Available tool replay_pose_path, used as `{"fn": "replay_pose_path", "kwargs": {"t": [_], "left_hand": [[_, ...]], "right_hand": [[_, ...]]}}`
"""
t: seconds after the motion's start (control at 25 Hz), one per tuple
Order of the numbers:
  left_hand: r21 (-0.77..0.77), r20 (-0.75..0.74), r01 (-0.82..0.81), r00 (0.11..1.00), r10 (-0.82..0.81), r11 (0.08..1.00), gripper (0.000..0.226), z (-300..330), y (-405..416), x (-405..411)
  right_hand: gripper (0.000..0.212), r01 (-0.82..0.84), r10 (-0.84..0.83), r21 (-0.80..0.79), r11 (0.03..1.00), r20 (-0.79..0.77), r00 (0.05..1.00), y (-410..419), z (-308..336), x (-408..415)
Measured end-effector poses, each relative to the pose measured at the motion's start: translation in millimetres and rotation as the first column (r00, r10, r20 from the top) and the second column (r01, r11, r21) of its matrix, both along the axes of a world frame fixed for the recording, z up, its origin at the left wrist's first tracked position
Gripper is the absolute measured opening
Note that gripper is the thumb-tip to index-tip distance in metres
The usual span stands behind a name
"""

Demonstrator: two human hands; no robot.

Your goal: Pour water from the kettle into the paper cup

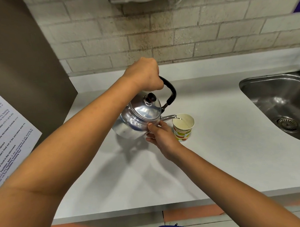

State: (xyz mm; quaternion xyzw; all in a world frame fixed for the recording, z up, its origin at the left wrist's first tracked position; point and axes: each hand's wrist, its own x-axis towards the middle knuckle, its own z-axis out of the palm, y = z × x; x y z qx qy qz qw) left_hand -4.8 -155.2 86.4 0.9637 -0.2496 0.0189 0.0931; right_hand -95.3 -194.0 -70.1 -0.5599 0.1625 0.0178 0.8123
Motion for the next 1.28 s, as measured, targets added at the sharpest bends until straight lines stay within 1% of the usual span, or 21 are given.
{"fn": "replay_pose_path", "kwargs": {"t": [0.2,0.44,0.68,1.28], "left_hand": [[0.012,0.01,0.011,1.0,-0.011,1.0,0.028,1.5,-2.3,-0.1],[0.029,0.01,0.018,1.0,-0.018,0.999,0.022,3.1,-4.0,1.0],[0.041,0.028,0.027,0.999,-0.028,0.999,0.028,4.5,-5.1,2.0],[0.067,0.031,0.046,0.998,-0.048,0.997,0.028,6.7,-4.8,2.4]], "right_hand": [[0.032,-0.005,0.005,0.004,1.0,0.006,1.0,-1.4,3.0,0.8],[0.037,-0.01,0.01,0.013,1.0,-0.003,1.0,-1.6,4.9,1.8],[0.037,-0.012,0.012,0.016,1.0,-0.008,1.0,-0.7,6.4,3.1],[0.039,-0.033,0.033,0.03,0.999,-0.017,0.999,1.0,7.6,2.9]]}}
